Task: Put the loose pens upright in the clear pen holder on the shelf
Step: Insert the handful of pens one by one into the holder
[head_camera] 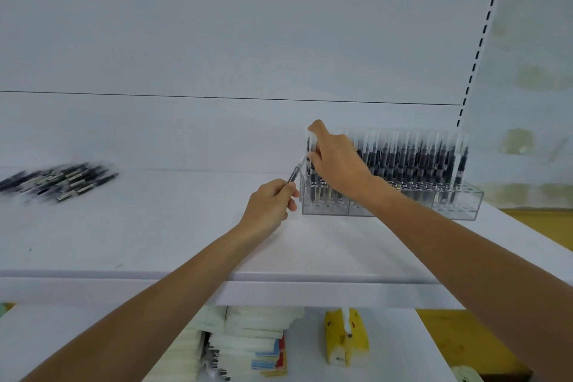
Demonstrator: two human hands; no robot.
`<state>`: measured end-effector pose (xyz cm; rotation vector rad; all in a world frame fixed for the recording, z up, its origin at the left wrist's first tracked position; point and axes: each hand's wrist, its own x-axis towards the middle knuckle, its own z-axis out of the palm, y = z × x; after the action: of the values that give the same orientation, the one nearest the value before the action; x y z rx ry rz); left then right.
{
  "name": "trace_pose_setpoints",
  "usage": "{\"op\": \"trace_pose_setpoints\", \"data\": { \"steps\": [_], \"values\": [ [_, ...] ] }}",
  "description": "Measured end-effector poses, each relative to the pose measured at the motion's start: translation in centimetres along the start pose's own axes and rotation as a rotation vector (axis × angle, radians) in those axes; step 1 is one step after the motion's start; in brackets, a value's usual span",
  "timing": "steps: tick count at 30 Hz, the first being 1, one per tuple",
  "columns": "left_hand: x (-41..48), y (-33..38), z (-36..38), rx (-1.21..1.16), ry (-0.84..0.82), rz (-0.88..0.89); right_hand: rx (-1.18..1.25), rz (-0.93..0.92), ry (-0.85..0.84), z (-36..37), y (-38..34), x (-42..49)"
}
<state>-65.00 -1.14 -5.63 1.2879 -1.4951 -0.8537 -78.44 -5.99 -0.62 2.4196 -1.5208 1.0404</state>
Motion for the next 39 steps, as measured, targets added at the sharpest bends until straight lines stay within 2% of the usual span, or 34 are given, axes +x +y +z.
{"op": "trace_pose_setpoints", "data": {
  "steps": [5, 12, 17, 19, 21, 23, 31, 33, 35, 39],
  "values": [
    [-0.2, -0.2, 0.0, -0.019, -0.004, -0.012, 0.071, 0.067, 0.033, -0.5, 0.4, -0.2],
    [-0.2, 0.0, 0.0, -0.037, 0.0, -0.01, 0.197, 0.061, -0.007, -1.0, 0.6, -0.5],
    [-0.2, 0.3, 0.2, -0.065, -0.005, -0.012, 0.608, 0.217, -0.125, -1.6, 1.4, -1.9],
    [-0.3, 0.2, 0.6, -0.076, -0.01, -0.004, 0.577, 0.209, -0.086, -1.5, 1.9, -2.6],
    [-0.4, 0.1, 1.1, -0.097, -0.01, 0.01, 0.457, 0.179, 0.03, -1.1, 2.2, -3.4],
    [-0.4, 0.1, 1.6, -0.104, -0.008, 0.042, 0.464, 0.171, 0.129, -0.6, 2.0, -4.3],
    [-0.4, 1.6, 4.4, -0.036, -0.022, 0.237, 0.71, 0.2, 0.121, -1.8, 1.7, -3.6],
    [-0.4, 1.2, 4.5, 0.044, -0.019, 0.266, 0.772, 0.185, 0.165, -2.6, 2.2, -2.8],
    [-0.6, 0.3, 4.3, 0.237, -0.044, 0.29, 0.829, 0.154, 0.245, -3.5, 2.9, -1.9],
    [-0.9, -1.2, 4.4, 0.7, -0.121, 0.383, 0.654, 0.022, 0.394, -3.8, 4.5, -0.2]
  ]
}}
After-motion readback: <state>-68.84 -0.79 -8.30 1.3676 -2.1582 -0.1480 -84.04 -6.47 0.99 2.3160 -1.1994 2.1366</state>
